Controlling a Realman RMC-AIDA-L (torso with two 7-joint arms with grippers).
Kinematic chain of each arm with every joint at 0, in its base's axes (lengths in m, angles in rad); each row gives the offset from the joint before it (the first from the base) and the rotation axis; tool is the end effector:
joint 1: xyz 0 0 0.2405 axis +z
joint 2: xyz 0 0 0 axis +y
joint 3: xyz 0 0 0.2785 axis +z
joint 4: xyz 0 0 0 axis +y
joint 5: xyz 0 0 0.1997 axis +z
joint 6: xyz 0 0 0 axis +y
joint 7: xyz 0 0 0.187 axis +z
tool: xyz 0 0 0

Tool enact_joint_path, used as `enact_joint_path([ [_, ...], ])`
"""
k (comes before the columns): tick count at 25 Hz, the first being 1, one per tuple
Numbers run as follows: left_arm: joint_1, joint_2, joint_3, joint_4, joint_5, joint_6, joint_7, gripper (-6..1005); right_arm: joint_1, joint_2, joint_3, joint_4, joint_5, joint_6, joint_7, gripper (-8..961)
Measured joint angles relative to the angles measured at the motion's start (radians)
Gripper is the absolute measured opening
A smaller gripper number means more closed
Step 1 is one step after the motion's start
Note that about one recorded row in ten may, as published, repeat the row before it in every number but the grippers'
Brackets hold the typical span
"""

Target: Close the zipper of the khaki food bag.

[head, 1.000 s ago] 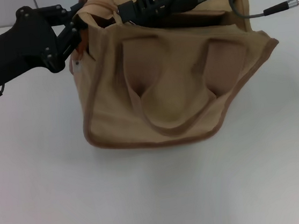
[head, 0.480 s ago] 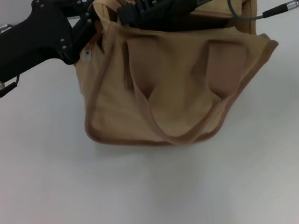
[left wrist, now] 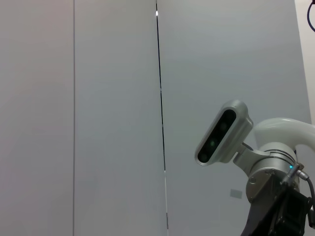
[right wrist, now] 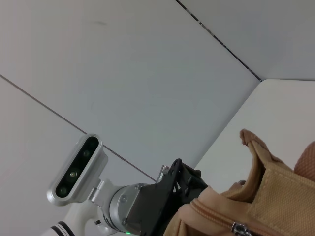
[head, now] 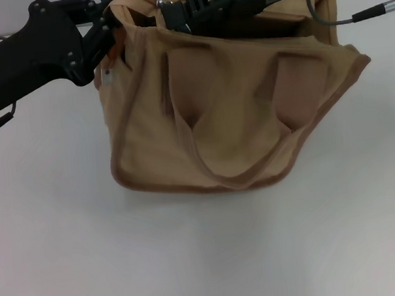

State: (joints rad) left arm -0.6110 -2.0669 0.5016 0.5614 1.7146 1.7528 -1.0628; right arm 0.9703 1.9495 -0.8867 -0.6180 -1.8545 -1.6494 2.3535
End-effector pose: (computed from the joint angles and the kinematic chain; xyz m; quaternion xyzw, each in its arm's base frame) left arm -0.1905 0.3670 0.0083 -0.8768 -0.0397 -0.4328 0.2058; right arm 0.0862 0.4147 -0.0203 0.8768 -0.4172 -0.2199 0.0942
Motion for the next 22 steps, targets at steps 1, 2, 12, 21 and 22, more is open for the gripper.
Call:
enact_joint_path([
  [1, 0.0, 0.0, 0.0, 0.0, 0.0, 0.001, 0.0, 86, 0.0, 0.0, -0.001, -0.001, 0.0, 0.0, 0.0, 404],
  [2, 0.0, 0.0, 0.0, 0.0, 0.0, 0.001, 0.0, 86, 0.0, 0.0, -0.001, -0.001, 0.0, 0.0, 0.0, 399],
  [12, -0.005, 0.0, 0.004, -0.002, -0.001, 0.006, 0.001, 86, -0.004, 0.001, -0.013, -0.003, -0.014, 0.046, -0.015, 351],
  [21, -0.002, 0.0, 0.002, -0.001, -0.003, 0.009, 0.001, 86, -0.003, 0.003, -0.013, -0.005, -0.023, 0.049, -0.022, 95],
  [22, -0.002, 0.0, 0.002, -0.001, -0.003, 0.009, 0.001, 86, -0.003, 0.003, -0.013, -0.005, -0.023, 0.049, -0.022, 59],
])
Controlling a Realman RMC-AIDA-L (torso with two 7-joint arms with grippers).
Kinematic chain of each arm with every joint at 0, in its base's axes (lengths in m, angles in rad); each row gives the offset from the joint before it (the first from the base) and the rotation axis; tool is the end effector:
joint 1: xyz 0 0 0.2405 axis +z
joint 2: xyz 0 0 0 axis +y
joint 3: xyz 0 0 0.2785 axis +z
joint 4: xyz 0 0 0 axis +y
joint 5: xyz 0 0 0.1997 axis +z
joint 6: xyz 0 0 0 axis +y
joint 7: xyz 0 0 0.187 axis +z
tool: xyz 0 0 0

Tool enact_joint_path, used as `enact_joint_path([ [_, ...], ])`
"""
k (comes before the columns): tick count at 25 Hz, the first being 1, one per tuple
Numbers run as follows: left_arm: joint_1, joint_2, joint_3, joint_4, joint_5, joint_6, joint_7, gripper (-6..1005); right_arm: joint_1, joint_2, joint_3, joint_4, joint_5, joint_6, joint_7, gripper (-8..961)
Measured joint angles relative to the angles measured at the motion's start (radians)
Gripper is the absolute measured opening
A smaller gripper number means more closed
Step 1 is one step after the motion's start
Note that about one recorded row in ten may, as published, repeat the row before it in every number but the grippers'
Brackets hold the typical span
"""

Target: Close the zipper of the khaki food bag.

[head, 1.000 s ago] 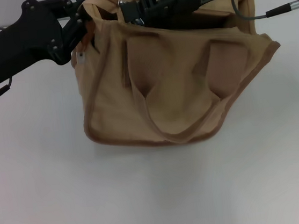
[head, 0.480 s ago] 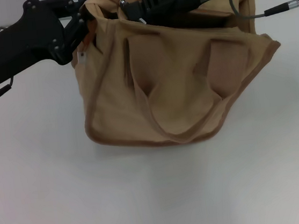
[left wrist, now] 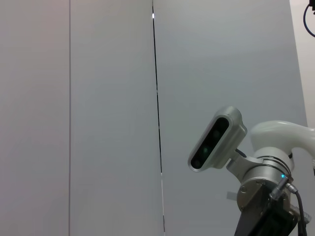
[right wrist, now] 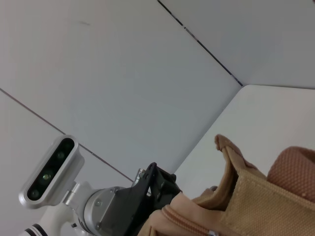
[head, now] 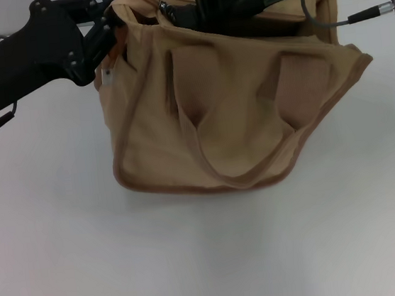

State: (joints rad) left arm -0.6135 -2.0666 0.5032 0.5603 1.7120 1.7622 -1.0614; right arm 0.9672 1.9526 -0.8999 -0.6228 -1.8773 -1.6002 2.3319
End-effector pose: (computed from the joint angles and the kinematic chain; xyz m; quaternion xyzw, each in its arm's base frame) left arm -0.1885 0.3660 0.0086 -0.8764 -0.0357 -0.4358 0.2019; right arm 0.0917 0.4214 -0.0249 0.8829 -0.4132 -0.2126 0.0672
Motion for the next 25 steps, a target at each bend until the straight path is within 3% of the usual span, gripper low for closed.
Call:
enact_joint_path([
  [1, 0.0, 0.0, 0.0, 0.0, 0.0, 0.0, 0.0, 86, 0.001, 0.0, 0.0, 0.0, -0.001, -0.001, 0.0, 23],
  [10, -0.001, 0.0, 0.001, 0.0, 0.0, 0.0, 0.0, 86, 0.002, 0.0, 0.001, -0.003, -0.002, -0.005, 0.0, -1],
  [18, 0.001, 0.0, 0.0, 0.0, -0.002, 0.0, 0.0, 86, -0.005, 0.0, 0.001, -0.011, -0.002, -0.007, 0.0, 20],
  [25, 0.009, 0.004, -0.001, 0.004, -0.01, 0.0, -0.003, 86, -0.081, -0.011, 0.006, -0.082, -0.003, -0.01, 0.029, 38],
])
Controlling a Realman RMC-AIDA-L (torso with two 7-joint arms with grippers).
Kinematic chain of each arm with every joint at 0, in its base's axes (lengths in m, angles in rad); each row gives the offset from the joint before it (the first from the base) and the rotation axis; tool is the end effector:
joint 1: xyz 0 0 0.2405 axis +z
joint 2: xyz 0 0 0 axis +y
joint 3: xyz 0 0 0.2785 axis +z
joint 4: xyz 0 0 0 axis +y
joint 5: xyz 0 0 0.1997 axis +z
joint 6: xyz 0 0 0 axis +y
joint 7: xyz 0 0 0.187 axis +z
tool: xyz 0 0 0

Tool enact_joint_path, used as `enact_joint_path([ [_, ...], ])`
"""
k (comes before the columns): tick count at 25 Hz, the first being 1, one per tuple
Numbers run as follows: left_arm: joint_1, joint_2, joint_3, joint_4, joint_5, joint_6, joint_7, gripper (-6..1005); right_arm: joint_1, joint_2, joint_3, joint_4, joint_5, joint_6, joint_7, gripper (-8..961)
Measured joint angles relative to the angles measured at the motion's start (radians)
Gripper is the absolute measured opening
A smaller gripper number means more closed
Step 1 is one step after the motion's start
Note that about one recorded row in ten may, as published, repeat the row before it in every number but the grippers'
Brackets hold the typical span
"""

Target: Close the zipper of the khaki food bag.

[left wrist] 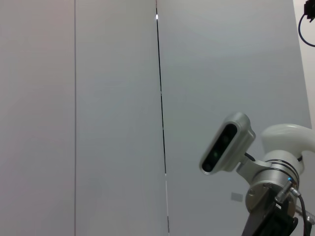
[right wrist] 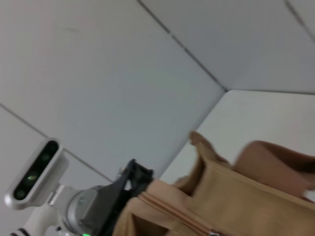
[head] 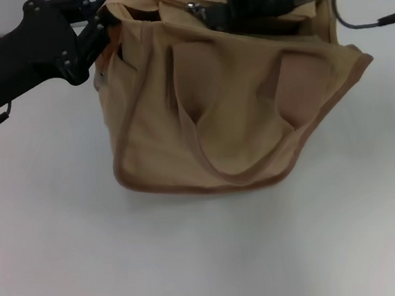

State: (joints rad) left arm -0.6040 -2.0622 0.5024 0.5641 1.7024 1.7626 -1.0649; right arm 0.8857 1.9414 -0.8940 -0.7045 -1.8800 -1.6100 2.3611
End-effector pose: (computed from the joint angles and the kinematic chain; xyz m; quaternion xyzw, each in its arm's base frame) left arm -0.1919 0.3656 0.0124 -0.8745 -0.0383 -0.4365 0.2080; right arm 0.1169 0.4194 -0.0087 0.8758 -0.4291 -0.2176 0.0394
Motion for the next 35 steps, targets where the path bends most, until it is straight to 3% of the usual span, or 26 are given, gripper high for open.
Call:
enact_joint_path([
  [6, 0.009, 0.001, -0.001, 0.001, -0.012, 0.0, 0.001, 86, -0.116, -0.024, 0.01, -0.089, -0.001, -0.015, 0.043, 53],
  [16, 0.01, 0.004, -0.001, 0.004, -0.013, -0.002, 0.0, 86, -0.23, -0.072, 0.108, -0.11, -0.02, -0.046, 0.054, 79],
  [35, 0.008, 0.004, -0.001, 0.003, -0.014, -0.006, 0.002, 87, -0.237, -0.073, 0.136, -0.113, -0.03, -0.064, 0.042, 127],
])
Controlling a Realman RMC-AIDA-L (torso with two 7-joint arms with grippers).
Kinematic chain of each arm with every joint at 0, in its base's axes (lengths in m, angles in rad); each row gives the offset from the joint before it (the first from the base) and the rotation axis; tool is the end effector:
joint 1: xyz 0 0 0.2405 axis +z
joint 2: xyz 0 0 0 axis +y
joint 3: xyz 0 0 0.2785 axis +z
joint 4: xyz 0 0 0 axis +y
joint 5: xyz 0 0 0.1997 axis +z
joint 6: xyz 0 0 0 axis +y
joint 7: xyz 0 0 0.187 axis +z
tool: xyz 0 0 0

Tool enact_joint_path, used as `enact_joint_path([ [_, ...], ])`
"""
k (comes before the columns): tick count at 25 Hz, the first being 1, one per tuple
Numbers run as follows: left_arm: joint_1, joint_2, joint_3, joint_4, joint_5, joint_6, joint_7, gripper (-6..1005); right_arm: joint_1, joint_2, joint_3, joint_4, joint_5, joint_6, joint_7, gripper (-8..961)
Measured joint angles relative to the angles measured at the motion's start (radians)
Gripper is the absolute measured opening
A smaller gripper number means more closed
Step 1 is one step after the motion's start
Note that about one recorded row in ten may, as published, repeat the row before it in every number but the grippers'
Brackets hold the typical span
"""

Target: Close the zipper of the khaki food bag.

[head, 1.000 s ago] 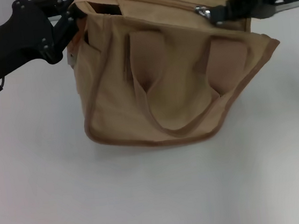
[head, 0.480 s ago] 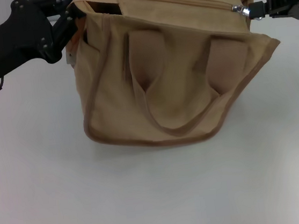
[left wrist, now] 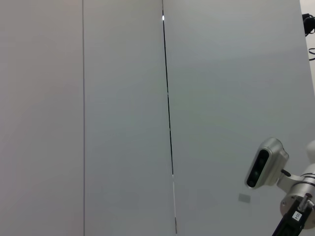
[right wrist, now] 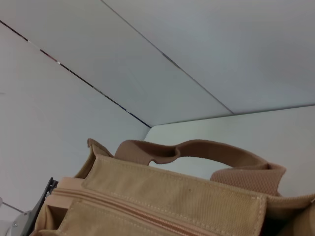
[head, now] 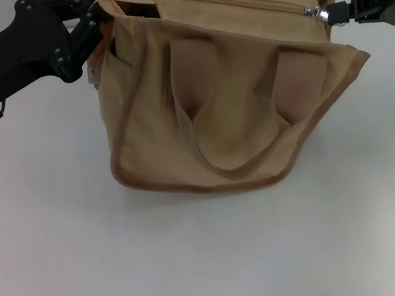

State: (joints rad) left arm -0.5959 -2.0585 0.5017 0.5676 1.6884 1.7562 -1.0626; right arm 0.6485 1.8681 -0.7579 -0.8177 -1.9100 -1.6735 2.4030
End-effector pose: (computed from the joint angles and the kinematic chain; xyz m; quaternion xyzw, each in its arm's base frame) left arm -0.1951 0.3667 0.0164 -0.8717 -0.0394 -0.4368 0.2184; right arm 0.2137 0.3989 0.0563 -0.8254 0.5066 0.2448 0.0461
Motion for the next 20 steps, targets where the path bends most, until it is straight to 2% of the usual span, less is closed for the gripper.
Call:
enact_joint_path([
  [15, -0.001, 0.0, 0.0, 0.0, -0.007, -0.001, 0.0, 87, -0.002, 0.0, 0.006, 0.005, 0.001, 0.003, -0.036, 166],
  [20, 0.0, 0.0, 0.0, 0.0, -0.007, -0.001, 0.0, 87, -0.002, 0.0, 0.006, 0.006, 0.0, 0.001, -0.036, 378],
])
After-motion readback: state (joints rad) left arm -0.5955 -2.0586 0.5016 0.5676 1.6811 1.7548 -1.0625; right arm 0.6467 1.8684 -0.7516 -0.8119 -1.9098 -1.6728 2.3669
